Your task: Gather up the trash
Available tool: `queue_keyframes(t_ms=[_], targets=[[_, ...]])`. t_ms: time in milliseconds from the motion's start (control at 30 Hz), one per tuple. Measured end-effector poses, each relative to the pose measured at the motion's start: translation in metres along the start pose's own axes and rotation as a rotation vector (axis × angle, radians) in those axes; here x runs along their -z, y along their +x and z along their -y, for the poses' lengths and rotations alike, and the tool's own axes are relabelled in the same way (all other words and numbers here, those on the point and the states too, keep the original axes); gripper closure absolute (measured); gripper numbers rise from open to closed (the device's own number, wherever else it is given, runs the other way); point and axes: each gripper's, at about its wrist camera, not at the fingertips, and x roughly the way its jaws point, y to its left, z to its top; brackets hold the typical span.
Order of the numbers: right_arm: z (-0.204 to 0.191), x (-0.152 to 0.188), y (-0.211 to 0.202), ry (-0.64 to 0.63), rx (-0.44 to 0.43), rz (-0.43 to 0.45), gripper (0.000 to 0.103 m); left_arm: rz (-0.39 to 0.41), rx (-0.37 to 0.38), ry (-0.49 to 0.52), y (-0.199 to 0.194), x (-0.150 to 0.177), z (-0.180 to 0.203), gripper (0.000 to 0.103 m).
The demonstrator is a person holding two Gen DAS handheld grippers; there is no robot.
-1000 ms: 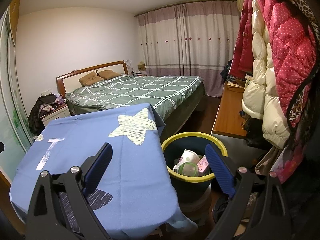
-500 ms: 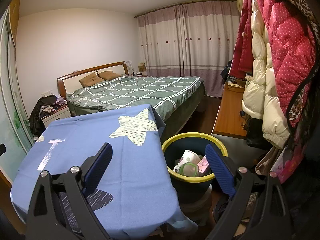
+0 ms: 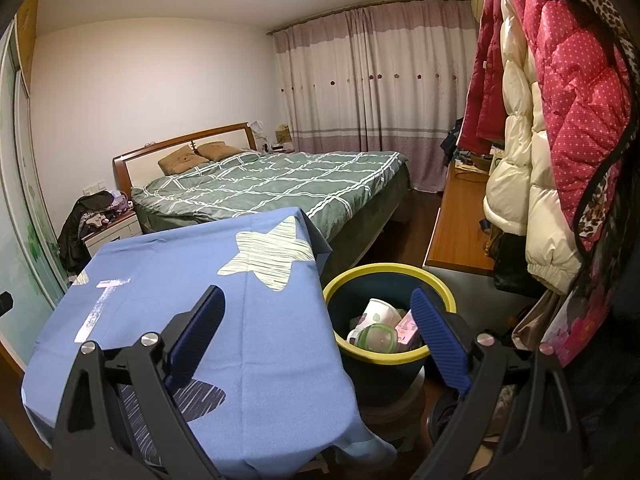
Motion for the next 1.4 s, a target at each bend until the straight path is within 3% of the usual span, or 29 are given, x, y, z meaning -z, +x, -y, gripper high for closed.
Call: queue_keyframes(t_ms=[1400], targets=[[0.0008, 0.0001, 0.0054, 0.011, -0.003, -0.009, 0.014, -0.014, 0.009, 0.008, 0.0077, 0.0065, 0.0076, 0.005]])
